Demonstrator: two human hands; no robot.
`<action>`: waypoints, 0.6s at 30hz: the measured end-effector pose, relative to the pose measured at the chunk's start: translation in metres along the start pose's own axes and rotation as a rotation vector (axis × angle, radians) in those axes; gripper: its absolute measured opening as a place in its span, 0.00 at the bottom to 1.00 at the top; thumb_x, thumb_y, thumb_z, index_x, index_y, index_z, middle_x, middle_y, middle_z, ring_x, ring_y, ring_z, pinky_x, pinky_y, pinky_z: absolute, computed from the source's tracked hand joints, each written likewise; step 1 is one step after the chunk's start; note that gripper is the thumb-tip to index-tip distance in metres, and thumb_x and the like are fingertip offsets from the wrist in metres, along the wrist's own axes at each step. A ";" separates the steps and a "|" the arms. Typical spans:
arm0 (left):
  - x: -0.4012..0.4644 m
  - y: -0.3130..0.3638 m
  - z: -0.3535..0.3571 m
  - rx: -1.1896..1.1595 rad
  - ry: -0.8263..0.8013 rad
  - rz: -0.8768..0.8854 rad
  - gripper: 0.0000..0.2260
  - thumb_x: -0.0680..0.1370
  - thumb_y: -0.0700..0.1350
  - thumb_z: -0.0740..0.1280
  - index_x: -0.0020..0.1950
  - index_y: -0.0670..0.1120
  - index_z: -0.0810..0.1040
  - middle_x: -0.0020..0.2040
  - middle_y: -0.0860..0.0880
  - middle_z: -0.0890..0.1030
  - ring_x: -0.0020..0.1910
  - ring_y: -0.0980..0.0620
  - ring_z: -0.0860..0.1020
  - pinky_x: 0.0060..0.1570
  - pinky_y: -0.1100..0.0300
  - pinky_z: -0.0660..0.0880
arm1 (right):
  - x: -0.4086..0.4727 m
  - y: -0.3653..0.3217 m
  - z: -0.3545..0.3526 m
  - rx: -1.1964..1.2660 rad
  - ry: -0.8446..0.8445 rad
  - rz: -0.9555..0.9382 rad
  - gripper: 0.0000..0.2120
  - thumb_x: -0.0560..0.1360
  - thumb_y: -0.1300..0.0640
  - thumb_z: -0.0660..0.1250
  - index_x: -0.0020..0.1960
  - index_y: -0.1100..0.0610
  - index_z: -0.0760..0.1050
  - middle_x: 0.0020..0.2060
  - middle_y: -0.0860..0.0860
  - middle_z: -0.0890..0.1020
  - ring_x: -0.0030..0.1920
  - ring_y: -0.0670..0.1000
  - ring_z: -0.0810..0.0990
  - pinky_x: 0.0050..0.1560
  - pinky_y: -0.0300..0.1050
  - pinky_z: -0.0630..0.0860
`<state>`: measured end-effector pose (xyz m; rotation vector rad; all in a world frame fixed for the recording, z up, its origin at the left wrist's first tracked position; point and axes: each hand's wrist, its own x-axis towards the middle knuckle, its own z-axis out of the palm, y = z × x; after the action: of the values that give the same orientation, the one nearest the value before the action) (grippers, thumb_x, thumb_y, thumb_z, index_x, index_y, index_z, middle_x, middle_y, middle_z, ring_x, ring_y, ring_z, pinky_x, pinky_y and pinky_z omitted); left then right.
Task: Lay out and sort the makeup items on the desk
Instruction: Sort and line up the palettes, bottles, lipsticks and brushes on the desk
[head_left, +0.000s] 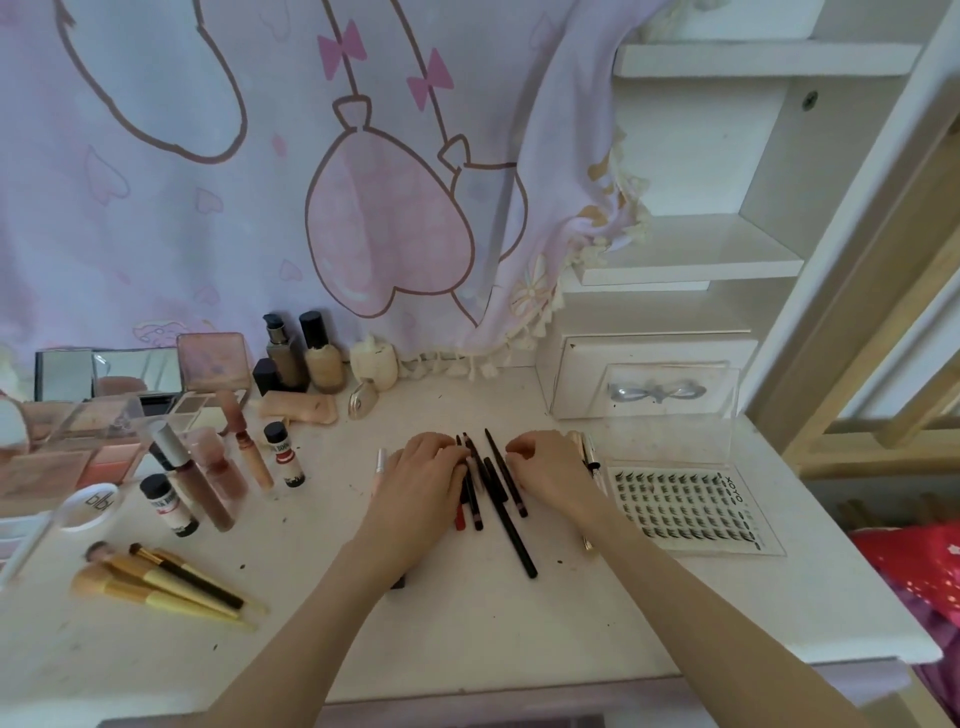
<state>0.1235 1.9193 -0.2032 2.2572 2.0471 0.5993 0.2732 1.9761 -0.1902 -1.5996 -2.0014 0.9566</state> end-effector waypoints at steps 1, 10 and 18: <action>-0.007 -0.001 0.000 0.024 -0.025 -0.018 0.18 0.82 0.47 0.51 0.70 0.47 0.67 0.70 0.48 0.67 0.72 0.48 0.60 0.69 0.57 0.56 | -0.006 0.001 0.003 -0.042 -0.002 -0.033 0.14 0.78 0.60 0.59 0.60 0.60 0.77 0.57 0.56 0.80 0.57 0.53 0.77 0.59 0.42 0.71; -0.050 -0.009 0.015 0.358 -0.210 -0.042 0.33 0.81 0.54 0.36 0.63 0.41 0.76 0.63 0.41 0.77 0.62 0.43 0.75 0.66 0.48 0.59 | -0.049 0.018 0.049 -0.494 -0.101 -0.273 0.29 0.80 0.45 0.35 0.76 0.59 0.40 0.77 0.53 0.44 0.76 0.50 0.42 0.72 0.41 0.36; -0.043 -0.002 0.011 0.406 -0.262 -0.008 0.42 0.68 0.55 0.22 0.76 0.39 0.49 0.76 0.41 0.50 0.76 0.45 0.50 0.72 0.51 0.38 | -0.048 0.019 0.062 -0.615 -0.017 -0.227 0.45 0.61 0.45 0.21 0.76 0.59 0.38 0.76 0.53 0.41 0.76 0.51 0.38 0.69 0.44 0.32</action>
<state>0.1224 1.8807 -0.2246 2.3628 2.1932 -0.1283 0.2565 1.9162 -0.2418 -1.5847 -2.5805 0.2752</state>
